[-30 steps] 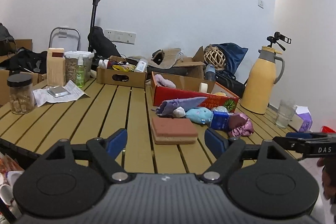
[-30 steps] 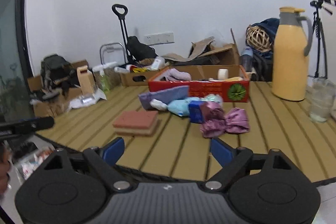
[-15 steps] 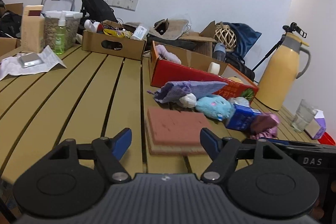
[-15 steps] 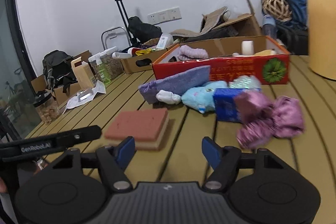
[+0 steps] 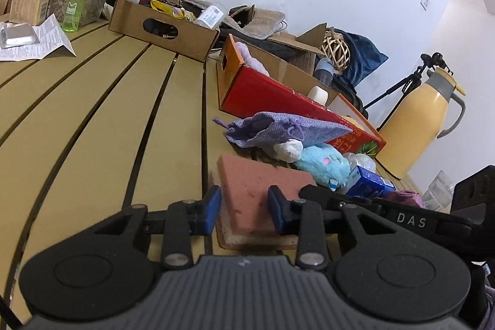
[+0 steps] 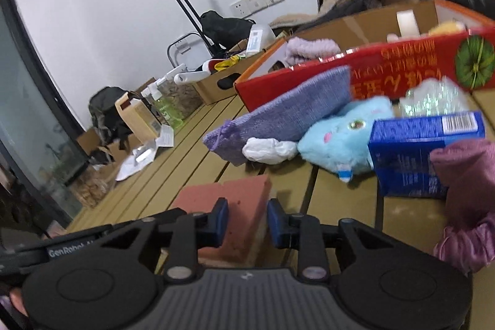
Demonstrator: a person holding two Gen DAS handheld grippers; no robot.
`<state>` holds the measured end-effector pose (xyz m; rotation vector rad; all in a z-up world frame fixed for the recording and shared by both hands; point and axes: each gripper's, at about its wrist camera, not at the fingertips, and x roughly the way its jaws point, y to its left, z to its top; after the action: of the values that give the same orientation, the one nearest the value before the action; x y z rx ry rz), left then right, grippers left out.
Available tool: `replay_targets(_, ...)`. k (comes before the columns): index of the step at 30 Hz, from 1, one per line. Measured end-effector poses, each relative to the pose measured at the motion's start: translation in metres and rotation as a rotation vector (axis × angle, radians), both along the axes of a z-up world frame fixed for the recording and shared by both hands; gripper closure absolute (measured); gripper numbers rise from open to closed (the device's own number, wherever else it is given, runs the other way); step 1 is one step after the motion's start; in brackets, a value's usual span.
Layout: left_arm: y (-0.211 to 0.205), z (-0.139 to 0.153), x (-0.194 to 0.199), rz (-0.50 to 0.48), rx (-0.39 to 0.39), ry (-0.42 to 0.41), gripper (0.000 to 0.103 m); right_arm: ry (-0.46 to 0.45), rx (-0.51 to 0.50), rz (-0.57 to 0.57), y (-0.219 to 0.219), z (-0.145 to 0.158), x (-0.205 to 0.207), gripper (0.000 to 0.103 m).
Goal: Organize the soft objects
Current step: 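Return to the pile and grasp the pink sponge block with the left tool, then carry the pink sponge block into the box with both tools and open them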
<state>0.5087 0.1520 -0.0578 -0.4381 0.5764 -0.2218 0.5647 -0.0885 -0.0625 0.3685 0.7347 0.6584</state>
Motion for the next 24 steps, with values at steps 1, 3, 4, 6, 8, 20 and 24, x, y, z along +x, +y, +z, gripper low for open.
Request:
replay_targets(1,-0.001,0.000,-0.001,0.002,0.001,-0.005,0.069,0.006,0.009,0.003,-0.001,-0.001,0.000,0.076)
replay_targets(3,-0.002,0.000,-0.002,0.010,0.000,-0.010,0.069,-0.001,0.010,0.007,-0.001,-0.001,0.000,0.076)
replay_targets(4,-0.003,0.001,-0.002,0.013,0.002,-0.010,0.070,-0.004,0.009,0.007,-0.001,-0.002,-0.001,0.076)
replay_targets(6,-0.007,0.004,-0.005,0.018,0.014,-0.007,0.070,-0.006,0.014,0.012,-0.002,-0.002,-0.002,0.077)
replay_targets(8,-0.013,0.012,-0.011,0.023,0.034,-0.017,0.070,-0.006,0.022,0.015,-0.005,0.001,-0.006,0.078)
replay_targets(20,-0.053,0.113,0.036,-0.082,0.030,-0.164,0.070,-0.174,0.053,-0.068,-0.057,0.100,0.002,0.078)
replay_targets(24,-0.067,0.142,0.114,-0.127,0.018,-0.141,0.070,-0.203,-0.006,-0.097,-0.070,0.137,0.069,0.078)
